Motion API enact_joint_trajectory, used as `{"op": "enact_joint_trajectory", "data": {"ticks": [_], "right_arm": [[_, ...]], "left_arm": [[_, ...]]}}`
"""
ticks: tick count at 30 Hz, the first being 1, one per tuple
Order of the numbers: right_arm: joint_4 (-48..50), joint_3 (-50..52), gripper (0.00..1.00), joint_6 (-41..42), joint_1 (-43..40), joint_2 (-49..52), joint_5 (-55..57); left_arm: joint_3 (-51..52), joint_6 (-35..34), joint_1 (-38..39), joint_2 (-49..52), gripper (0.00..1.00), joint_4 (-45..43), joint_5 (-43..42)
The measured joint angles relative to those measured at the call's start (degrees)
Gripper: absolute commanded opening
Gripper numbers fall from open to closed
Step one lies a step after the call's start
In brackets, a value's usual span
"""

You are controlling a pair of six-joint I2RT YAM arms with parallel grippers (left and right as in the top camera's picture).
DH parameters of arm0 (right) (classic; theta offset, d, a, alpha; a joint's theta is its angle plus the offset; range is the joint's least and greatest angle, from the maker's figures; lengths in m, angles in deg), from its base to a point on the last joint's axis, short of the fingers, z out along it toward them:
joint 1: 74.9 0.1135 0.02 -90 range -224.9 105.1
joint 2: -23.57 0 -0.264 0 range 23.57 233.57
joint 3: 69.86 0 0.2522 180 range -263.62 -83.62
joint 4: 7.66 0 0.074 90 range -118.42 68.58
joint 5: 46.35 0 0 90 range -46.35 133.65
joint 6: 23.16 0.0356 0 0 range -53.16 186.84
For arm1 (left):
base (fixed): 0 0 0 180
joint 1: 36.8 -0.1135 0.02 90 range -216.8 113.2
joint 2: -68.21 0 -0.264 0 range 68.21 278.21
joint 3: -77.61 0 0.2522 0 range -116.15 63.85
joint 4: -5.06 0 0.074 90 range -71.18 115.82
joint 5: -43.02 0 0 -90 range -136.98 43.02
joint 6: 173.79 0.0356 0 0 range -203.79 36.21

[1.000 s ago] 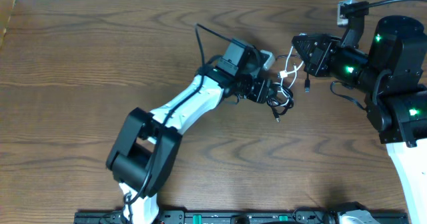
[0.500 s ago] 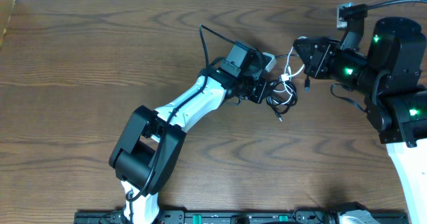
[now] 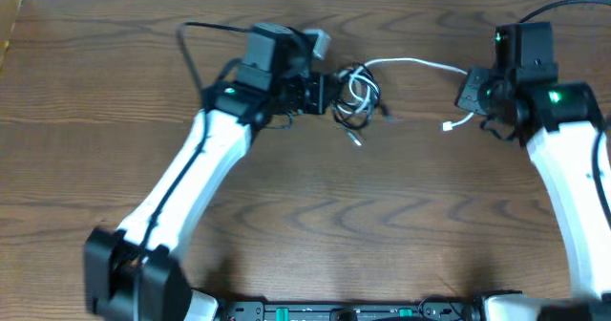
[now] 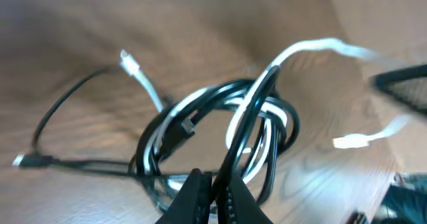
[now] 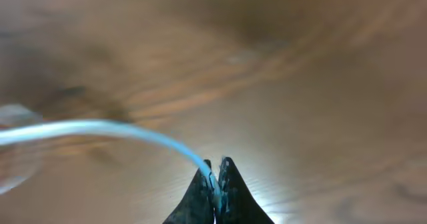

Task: Untangle cables

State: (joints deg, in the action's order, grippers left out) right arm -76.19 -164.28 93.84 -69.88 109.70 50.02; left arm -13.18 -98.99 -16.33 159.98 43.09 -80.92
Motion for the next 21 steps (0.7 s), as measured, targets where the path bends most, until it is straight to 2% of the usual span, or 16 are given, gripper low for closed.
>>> {"op": "enact_joint_trajectory", "data": {"ticks": [7, 14, 18, 21], "right_arm": [[-2.1, 0.0, 0.01, -0.1, -5.0, 11.8, 2.1], [-2.7, 0.0, 0.03, -1.1, -9.4, 18.6, 0.4], [-1.6, 0.0, 0.2, -5.4, -11.1, 18.8, -3.1], [0.0, 0.0, 0.48, -13.0, -12.2, 18.8, -11.5]], "left_arm": [[0.0, -1.0, -6.6, -4.2, 0.08, 4.7, -0.2], [0.0, -1.3, -7.8, -4.3, 0.07, 7.2, -0.9], [0.0, -1.8, -7.8, -4.3, 0.08, 6.4, -1.5], [0.0, -2.4, -7.0, -4.3, 0.08, 5.9, -1.5]]}}
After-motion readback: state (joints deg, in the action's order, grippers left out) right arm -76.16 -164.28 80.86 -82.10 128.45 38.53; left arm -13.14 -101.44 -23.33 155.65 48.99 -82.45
